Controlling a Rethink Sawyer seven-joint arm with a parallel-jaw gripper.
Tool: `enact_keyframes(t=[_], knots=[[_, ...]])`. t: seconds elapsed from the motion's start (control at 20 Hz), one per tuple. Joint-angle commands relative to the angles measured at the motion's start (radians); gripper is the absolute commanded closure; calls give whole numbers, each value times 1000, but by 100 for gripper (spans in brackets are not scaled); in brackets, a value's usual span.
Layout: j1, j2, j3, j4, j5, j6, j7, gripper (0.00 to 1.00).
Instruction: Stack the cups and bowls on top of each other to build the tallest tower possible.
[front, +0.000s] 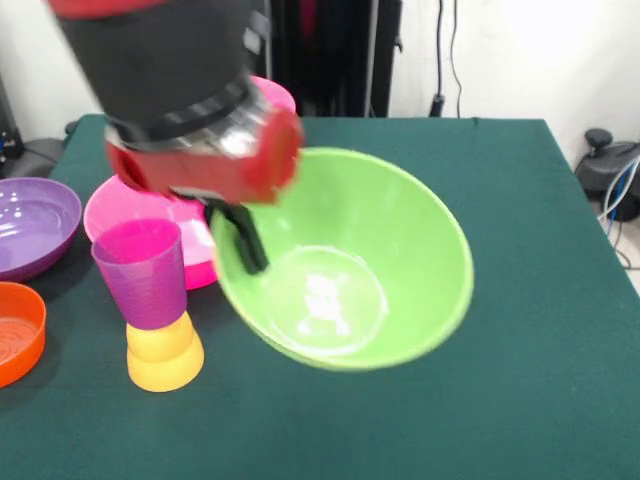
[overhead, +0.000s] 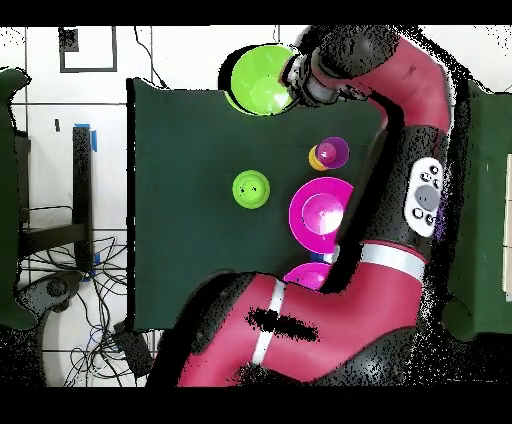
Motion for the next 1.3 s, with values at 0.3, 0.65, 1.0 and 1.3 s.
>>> enact_keyframes(t=[0.3, 0.65, 1.0, 1.3], knots=[[-154, -205, 284, 393, -52, 42, -634, 100], [-164, -200, 341, 319, -107, 126, -649, 100], [-184, -215, 395, 347, -145, 60, -755, 100], [-231, -227, 462, 409, -154, 38, -825, 100]])
